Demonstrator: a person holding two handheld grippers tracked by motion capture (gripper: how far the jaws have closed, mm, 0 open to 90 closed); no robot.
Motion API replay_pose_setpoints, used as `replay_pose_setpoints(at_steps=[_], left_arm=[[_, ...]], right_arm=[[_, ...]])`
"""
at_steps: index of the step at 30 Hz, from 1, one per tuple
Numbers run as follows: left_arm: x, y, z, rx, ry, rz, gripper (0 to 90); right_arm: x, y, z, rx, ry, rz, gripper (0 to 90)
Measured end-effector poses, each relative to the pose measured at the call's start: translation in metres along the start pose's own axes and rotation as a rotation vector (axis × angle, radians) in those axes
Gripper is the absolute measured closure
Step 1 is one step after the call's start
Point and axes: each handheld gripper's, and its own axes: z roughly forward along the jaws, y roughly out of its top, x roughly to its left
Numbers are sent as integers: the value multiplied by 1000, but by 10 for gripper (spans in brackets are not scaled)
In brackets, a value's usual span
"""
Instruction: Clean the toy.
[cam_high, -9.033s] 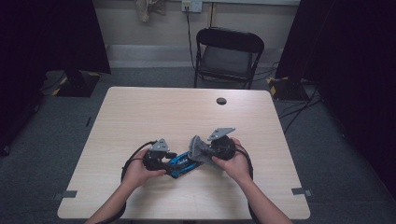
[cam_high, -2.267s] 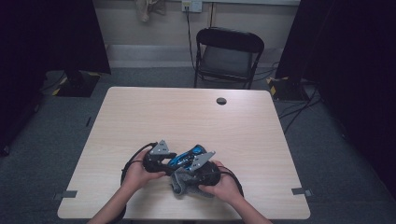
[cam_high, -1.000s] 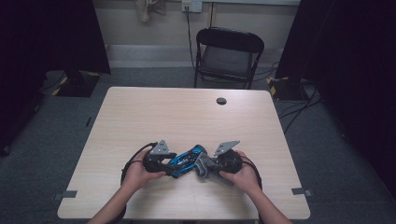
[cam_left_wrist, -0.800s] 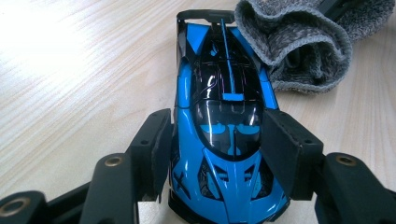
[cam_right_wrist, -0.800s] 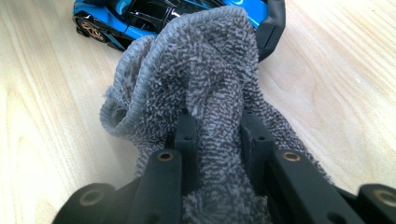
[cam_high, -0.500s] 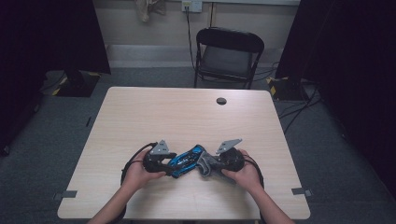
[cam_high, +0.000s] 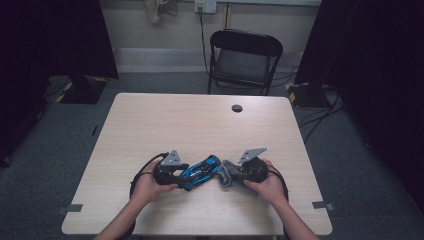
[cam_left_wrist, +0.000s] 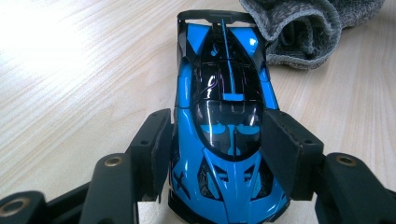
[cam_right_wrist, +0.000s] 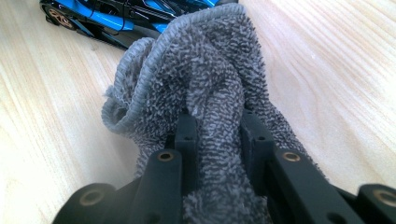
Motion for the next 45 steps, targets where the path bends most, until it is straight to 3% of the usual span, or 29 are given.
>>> replay_pose_setpoints(at_steps=[5, 8, 13, 26, 32, 38, 45], left_arm=[[-2, 2, 1, 14, 9, -6, 413], [-1, 3, 1, 15, 6, -32, 311], [-3, 3, 0, 22, -7, -44, 250], [-8, 3, -15, 7, -22, -49, 218], [-12, 4, -28, -18, -19, -41, 211], [-21, 8, -33, -59, -47, -26, 191], [-23, 14, -36, -102, -66, -26, 170]], right_arm=[[1, 1, -2, 1, -1, -9, 731], [2, 2, -5, 3, 0, -20, 731], [2, 3, -10, 2, -3, -24, 731], [2, 10, -36, -42, -17, -15, 731], [23, 27, -32, -56, 19, -58, 731], [47, 53, -17, -61, 64, -121, 731], [60, 71, 0, -56, 101, -157, 730]])
